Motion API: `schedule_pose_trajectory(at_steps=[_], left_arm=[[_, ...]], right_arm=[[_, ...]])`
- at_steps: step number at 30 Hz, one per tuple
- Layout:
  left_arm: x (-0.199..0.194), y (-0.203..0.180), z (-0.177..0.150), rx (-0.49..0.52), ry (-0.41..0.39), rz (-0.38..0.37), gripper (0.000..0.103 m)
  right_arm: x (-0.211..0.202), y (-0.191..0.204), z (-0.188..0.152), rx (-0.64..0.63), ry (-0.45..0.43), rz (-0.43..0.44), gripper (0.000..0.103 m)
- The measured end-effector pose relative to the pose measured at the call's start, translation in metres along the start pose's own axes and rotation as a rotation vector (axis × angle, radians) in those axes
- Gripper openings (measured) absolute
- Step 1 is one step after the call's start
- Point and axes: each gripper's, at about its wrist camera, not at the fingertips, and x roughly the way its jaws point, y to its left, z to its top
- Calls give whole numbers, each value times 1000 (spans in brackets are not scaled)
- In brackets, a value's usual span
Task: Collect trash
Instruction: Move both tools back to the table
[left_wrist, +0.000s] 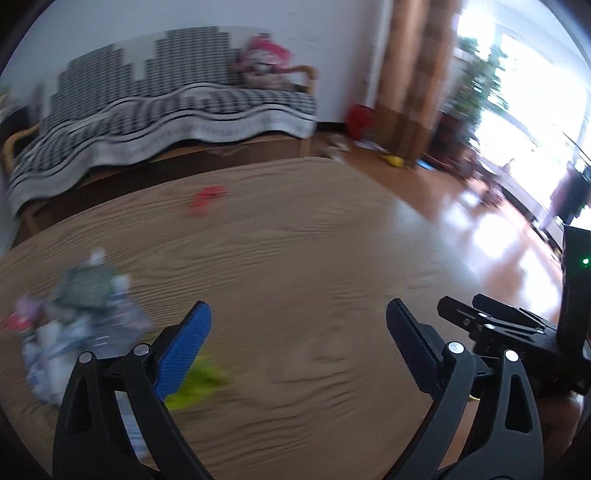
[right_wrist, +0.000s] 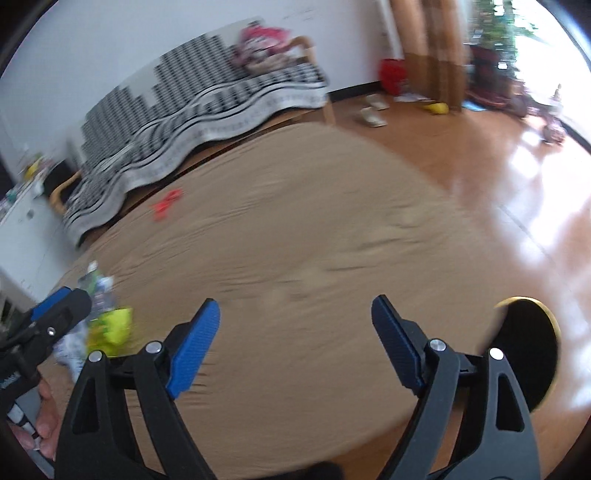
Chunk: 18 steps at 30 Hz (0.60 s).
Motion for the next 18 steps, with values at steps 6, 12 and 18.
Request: schedule_pose_trajectory(at_steps=[6, 12, 18], left_arm=[[-24, 100, -5, -105, -14, 121, 93], [-40, 209, -14, -219, -53, 280, 93], [-31, 286, -28, -274, -25, 376, 93]], right_arm=[[26, 98, -1, -119, 74, 96, 81], [41, 182, -18, -263, 113, 146, 82], [56, 210, -31, -344, 146, 151, 82]])
